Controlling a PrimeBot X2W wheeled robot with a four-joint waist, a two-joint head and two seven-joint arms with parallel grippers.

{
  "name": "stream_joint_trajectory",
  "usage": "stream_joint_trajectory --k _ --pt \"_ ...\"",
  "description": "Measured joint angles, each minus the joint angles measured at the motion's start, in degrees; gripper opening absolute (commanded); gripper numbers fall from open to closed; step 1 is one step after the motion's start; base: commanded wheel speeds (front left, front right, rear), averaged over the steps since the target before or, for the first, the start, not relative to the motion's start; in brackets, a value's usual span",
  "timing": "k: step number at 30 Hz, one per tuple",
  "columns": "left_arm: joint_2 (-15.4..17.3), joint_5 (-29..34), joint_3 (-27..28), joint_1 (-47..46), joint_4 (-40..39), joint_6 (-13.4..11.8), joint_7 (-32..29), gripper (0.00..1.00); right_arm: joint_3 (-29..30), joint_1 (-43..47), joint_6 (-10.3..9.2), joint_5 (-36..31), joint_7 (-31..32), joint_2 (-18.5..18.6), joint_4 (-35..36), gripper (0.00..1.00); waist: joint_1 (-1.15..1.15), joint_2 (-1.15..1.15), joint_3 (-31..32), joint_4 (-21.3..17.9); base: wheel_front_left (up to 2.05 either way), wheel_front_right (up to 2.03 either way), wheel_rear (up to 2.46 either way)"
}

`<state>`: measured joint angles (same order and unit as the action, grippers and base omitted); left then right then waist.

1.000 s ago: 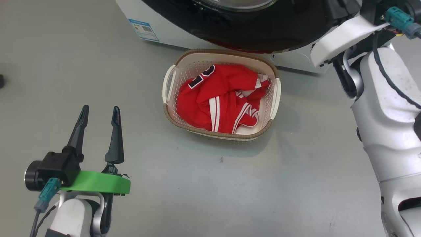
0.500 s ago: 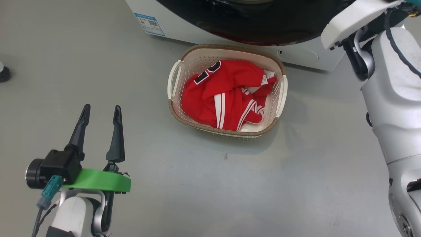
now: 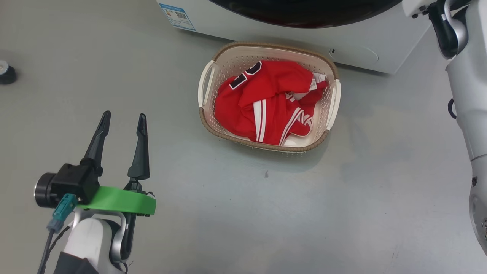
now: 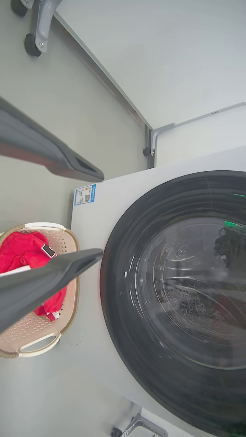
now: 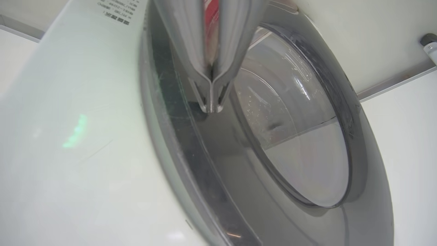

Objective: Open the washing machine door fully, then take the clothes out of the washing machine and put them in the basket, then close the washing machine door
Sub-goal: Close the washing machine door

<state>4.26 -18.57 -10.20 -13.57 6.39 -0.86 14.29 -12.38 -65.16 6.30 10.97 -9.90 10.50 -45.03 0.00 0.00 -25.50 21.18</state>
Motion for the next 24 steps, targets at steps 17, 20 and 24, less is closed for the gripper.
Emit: stream_joint_trajectory --k 17,20,24 --pt "-0.91 0.63 1.20 -1.24 0.23 0.16 0.16 1.00 1.52 -1.98 -1.67 0.74 -3.10 -0.92 -5.68 0.00 0.00 0.00 0.61 0.30 0.00 0.00 0.00" --pt "-0.91 1.03 1.56 -1.24 0.23 0.16 0.16 1.00 1.75 -1.64 -1.37 2.57 -3.72 -2.29 -5.89 0.00 0.00 0.00 1.03 -0.27 0.00 0.00 0.00" --pt "-0.85 1.93 2.35 -1.23 0.21 0.16 0.16 1.00 1.86 0.30 -0.83 3.57 -4.31 -3.53 -5.75 0.00 0.00 0.00 1.61 -1.34 0.00 0.00 0.00"
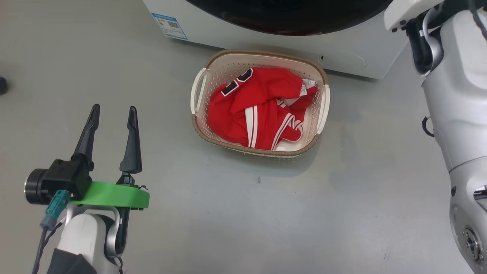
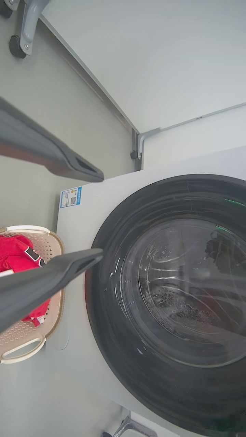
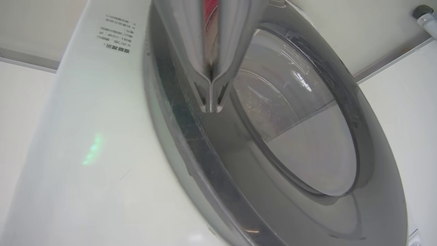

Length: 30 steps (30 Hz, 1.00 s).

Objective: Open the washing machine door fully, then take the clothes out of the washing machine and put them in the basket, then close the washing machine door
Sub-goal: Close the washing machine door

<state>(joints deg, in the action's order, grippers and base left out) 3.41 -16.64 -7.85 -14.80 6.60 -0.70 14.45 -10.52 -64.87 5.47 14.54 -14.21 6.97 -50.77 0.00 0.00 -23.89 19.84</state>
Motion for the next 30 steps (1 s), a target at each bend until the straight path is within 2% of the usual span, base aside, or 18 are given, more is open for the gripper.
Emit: stream_joint_trajectory --k 6,7,8,10,11,13,14,30 --pt "0.49 0.43 0.44 0.03 0.03 0.01 0.00 1.00 -0.63 4.64 0.53 0.51 -0.31 -0.98 0.99 0.00 0.00 0.00 1.19 -1.99 0.00 0.00 0.00" --pt "0.59 0.56 0.45 0.04 0.09 0.03 0.00 1.00 -0.80 5.41 0.55 0.51 -0.31 -1.19 1.36 0.06 0.00 0.00 1.43 -2.35 0.00 0.00 0.00" --pt "0.64 0.59 0.52 0.07 0.13 0.07 0.00 1.00 -0.89 6.31 0.64 0.52 -0.31 -1.43 2.25 0.27 0.00 0.00 1.70 -2.70 0.00 0.00 0.00" --pt "0.69 0.59 0.58 0.10 0.37 0.12 0.00 1.00 -0.92 8.03 0.99 0.55 -0.31 -1.60 4.63 0.49 0.00 0.00 2.30 -3.42 0.00 0.00 0.00" --pt "0.69 0.59 0.58 0.15 0.47 0.52 0.00 1.00 -0.90 8.79 1.00 0.57 -0.31 -1.60 5.68 0.75 0.00 0.00 2.62 -3.77 0.00 0.00 0.00" --pt "0.73 0.59 0.56 0.16 0.63 0.52 0.00 1.00 -0.88 10.44 1.02 0.59 -0.31 -1.65 7.21 0.97 0.00 0.00 3.30 -4.48 0.00 0.00 0.00" --pt "0.77 0.59 0.56 0.18 0.75 0.53 0.00 1.00 -0.86 11.48 1.02 0.59 -0.31 -1.66 7.94 1.00 0.00 0.00 3.66 -4.84 0.00 0.00 0.00" --pt "2.27 1.12 1.29 3.41 3.87 1.02 0.00 1.00 -0.11 30.25 1.21 2.61 -0.31 -3.00 15.18 1.00 0.00 0.00 9.76 -11.09 0.00 0.00 0.00"
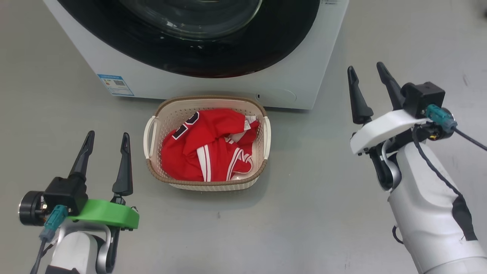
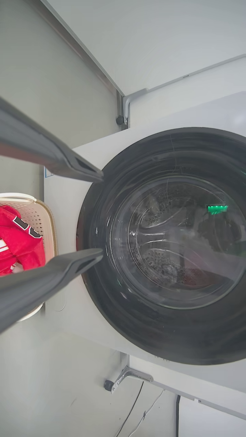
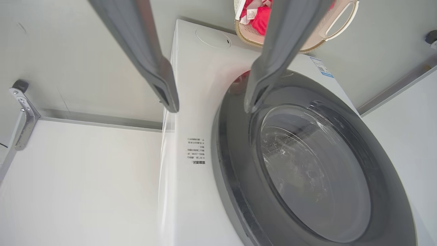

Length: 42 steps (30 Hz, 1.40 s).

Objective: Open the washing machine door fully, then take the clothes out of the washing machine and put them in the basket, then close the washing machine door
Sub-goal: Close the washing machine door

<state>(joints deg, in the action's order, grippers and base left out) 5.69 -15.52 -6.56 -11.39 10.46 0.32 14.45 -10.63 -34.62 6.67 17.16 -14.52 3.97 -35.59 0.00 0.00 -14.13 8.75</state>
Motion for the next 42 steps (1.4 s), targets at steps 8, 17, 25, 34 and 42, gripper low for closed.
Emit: stream_joint_trajectory --k 8,17,25,34,42 --pt "0.48 0.10 -0.80 2.21 1.07 0.53 0.00 1.00 -0.11 7.60 0.18 0.40 0.01 -0.40 4.03 1.00 0.00 0.00 3.28 -3.19 0.00 0.00 0.00" --pt "0.49 0.09 -1.42 3.97 2.31 1.24 -0.11 1.00 0.34 14.41 0.25 0.47 0.01 -0.53 8.16 1.00 0.00 0.00 7.04 -6.04 0.00 0.00 0.00" --pt "0.47 0.08 -1.88 5.98 3.35 1.25 -0.40 1.00 1.40 21.07 -0.60 0.49 0.01 -0.71 10.27 1.00 0.00 0.00 10.09 -7.58 0.00 0.00 0.00" --pt "0.46 0.00 -1.91 8.21 3.76 1.23 -0.77 1.00 2.15 25.31 -1.42 0.91 0.01 -0.88 12.87 1.00 0.00 0.00 12.12 -8.41 0.00 0.00 0.00" --pt "0.46 -0.01 -1.85 10.26 3.79 0.97 -0.87 1.00 1.80 28.48 -2.09 1.44 0.01 -1.15 14.64 1.00 0.00 0.00 13.73 -8.88 0.00 0.00 0.00"
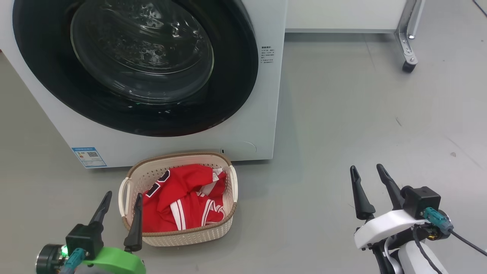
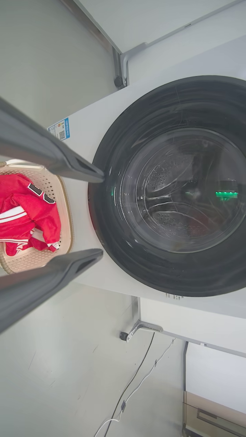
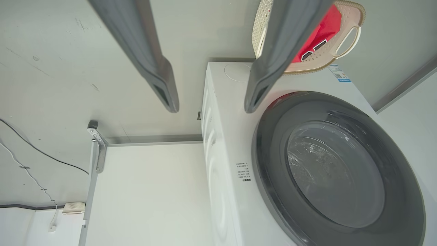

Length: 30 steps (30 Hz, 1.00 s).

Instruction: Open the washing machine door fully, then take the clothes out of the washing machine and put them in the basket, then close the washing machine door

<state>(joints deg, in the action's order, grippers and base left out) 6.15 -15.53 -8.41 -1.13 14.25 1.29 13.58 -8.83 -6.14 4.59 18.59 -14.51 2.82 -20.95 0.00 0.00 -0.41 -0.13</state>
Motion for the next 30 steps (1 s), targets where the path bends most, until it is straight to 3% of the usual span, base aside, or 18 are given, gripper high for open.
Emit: stream_joint_trajectory --k 30 --pt "0.00 -0.01 0.30 1.37 -1.83 -1.60 -0.92 1.00 -1.71 3.46 -1.20 0.04 0.00 -0.15 3.70 1.00 0.00 0.00 0.64 -0.13 0.00 0.00 0.00"
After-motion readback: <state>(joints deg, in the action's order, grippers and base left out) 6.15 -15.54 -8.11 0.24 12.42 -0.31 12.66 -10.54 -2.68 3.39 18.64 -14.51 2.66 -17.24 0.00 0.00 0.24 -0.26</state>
